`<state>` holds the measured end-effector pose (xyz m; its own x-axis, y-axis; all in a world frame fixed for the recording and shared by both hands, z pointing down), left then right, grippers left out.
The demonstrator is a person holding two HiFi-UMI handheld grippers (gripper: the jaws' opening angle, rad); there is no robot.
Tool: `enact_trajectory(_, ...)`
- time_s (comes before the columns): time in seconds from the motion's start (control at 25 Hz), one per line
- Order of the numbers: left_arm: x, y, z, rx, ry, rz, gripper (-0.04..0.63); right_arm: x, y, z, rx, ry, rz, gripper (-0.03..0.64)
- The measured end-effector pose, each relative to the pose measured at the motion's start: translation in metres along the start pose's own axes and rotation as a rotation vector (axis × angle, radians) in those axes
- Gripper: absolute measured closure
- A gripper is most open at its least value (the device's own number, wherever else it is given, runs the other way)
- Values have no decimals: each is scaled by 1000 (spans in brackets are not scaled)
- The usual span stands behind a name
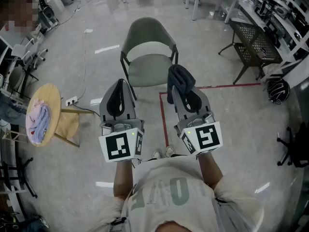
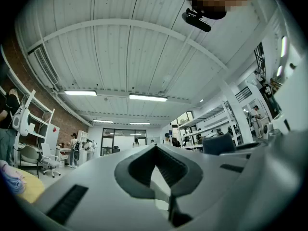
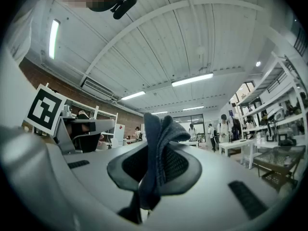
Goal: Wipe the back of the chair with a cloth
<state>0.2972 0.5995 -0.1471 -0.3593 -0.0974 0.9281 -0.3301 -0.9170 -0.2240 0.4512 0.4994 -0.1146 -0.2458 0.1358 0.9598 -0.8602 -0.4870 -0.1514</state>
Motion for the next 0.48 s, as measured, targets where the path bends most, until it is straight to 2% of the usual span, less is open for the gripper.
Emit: enact_trajectory(0.48,-1,14,5,-30,-6,13,580,0,10,25,-20,8,7,557)
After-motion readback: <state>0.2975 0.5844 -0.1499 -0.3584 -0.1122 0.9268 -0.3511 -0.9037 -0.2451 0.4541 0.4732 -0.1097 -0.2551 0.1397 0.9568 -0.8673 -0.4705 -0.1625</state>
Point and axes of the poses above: the fingertips, and each gripper's own axes: y forward along the fingers, z to its right, x out of its underside, the point moved 4 cm from there along -y, backward along the fingers, and after that the axes turned 15 degrees about y, right-handed, at the moved point
